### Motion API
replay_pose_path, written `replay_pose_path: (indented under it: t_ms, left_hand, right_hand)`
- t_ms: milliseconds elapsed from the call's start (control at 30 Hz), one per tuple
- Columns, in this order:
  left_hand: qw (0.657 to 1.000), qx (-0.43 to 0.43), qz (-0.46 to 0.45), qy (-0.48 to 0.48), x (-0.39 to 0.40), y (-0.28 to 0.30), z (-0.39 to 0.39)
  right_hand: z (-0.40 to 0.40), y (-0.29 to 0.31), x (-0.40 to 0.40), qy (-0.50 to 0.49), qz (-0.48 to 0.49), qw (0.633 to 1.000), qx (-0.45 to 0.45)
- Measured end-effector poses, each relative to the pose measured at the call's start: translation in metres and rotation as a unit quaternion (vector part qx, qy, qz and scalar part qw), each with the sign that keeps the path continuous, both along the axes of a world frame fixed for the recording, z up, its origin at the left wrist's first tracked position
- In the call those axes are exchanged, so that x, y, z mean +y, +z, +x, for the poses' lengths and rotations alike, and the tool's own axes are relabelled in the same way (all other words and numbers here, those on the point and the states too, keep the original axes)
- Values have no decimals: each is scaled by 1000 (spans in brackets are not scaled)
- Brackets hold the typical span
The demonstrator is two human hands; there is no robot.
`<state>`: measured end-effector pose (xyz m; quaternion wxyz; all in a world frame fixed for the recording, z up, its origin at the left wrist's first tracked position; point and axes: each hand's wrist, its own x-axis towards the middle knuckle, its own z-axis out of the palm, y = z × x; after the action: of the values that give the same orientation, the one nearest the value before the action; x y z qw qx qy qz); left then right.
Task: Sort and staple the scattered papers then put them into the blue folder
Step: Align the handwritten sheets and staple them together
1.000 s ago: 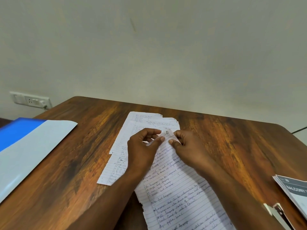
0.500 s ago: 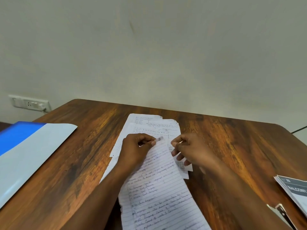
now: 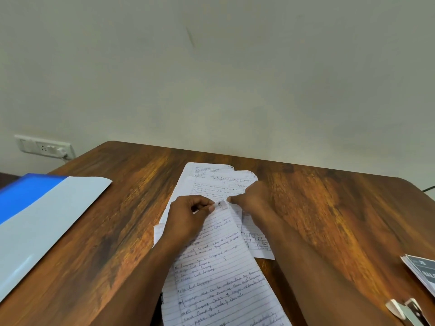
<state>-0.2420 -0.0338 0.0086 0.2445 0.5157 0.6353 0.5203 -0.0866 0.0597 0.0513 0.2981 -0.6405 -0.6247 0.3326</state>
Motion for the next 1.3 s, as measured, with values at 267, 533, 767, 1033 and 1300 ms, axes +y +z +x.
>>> replay_pose_path:
  t_ms: [267, 533, 767, 1033, 1300]
  left_hand:
    - [1000, -8, -5, -5, 3, -1, 0]
    - [999, -28, 22, -8, -3, 8, 2]
    - [995, -58, 60, -59, -7, 15, -6]
    - [993, -54, 73, -76, -11, 21, -1]
    - [994, -47, 63, -81, -13, 25, 4]
  right_hand:
    - [2, -7, 20, -65, -26, 989, 133]
    - [23, -14, 16, -19, 33, 987, 155]
    - [65, 10, 2, 10, 61, 981, 182]
    - [106, 30, -4, 48, 53, 988, 138]
    - [117, 31, -14, 85, 36, 989, 117]
